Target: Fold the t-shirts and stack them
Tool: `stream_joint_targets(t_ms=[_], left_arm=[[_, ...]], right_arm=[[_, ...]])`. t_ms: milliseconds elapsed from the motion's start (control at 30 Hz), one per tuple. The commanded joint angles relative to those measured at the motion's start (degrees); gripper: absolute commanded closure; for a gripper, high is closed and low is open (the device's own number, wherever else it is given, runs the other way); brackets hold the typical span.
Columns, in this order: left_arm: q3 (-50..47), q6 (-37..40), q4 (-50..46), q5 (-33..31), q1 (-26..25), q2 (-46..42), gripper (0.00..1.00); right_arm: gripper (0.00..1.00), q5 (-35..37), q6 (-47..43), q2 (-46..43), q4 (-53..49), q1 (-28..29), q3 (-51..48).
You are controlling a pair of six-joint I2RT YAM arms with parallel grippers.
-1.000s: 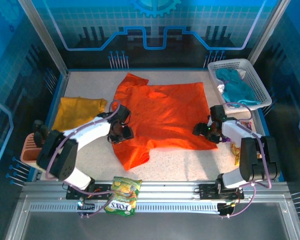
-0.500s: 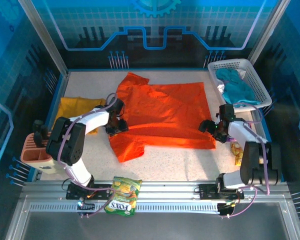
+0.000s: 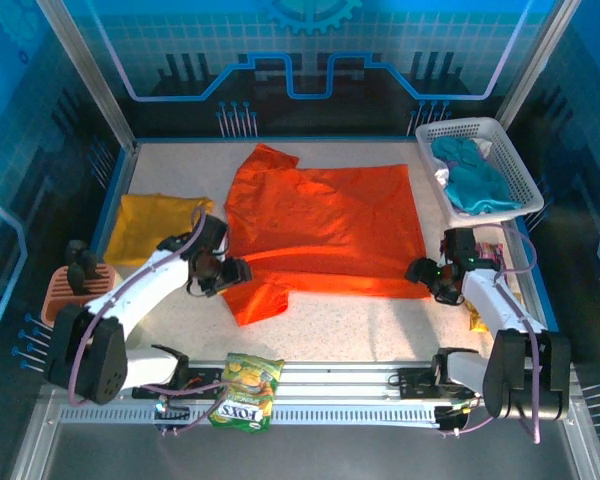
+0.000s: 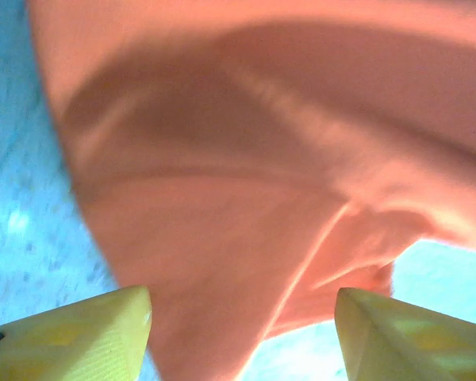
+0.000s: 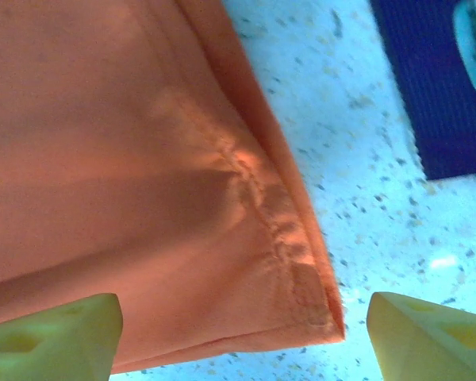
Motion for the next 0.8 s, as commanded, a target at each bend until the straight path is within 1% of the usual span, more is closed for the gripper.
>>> stream_joint_targets(t_ms=[0, 67, 133, 267, 367, 467, 567, 633, 733, 767], left_arm=[[-5.72, -6.54, -3.39, 3.93, -1.15, -6.35, 0.36], [-8.48, -9.31, -3.26, 4.34, -2.52, -10.57, 0.36], [-10.66, -11.45, -3.13, 4.36, -3.58, -13.47, 0.36], [-13.85, -15.44, -0.5, 4.57, -5.81, -16.28, 0.36], [-16.09, -18.14, 3.5, 3.39, -7.64, -16.88, 0.37], [-17.86, -19.78, 8.58, 3.3, -7.91, -15.8, 0.38], [-17.33, -20.22, 10.07, 3.68, -8.64, -13.8, 0.38], [-16.82, -20.38, 10.27, 3.35, -9.32, -13.34, 0.39], [-16.6, -21.07, 11.6, 3.13, -9.88, -13.28, 0.43], [-16.56, -21.32, 12.0, 3.12, -10.02, -13.21, 0.46]], right_arm=[[0.18, -1.25, 1.63, 0.98, -1.06, -1.52, -0.45], [0.18, -1.25, 1.11, 2.72, -1.19, -1.65, 0.07], [0.21, -1.44, 0.91, 4.25, -0.94, -1.66, 0.13], [0.28, -2.03, 1.48, 6.04, 1.43, -1.64, -0.76], [0.33, -2.18, 1.93, 6.8, 2.31, -1.66, -0.59], [0.38, -3.19, 2.72, 8.31, 3.48, -1.67, -0.24], [0.41, -4.41, 3.34, 10.5, 4.23, -1.57, -0.04], [0.41, -4.18, 3.36, 11.48, 4.03, -1.49, 0.43], [0.45, -4.13, 3.76, 12.07, 4.29, -1.5, 0.47], [0.47, -4.45, 3.89, 12.23, 4.46, -1.4, 0.39]])
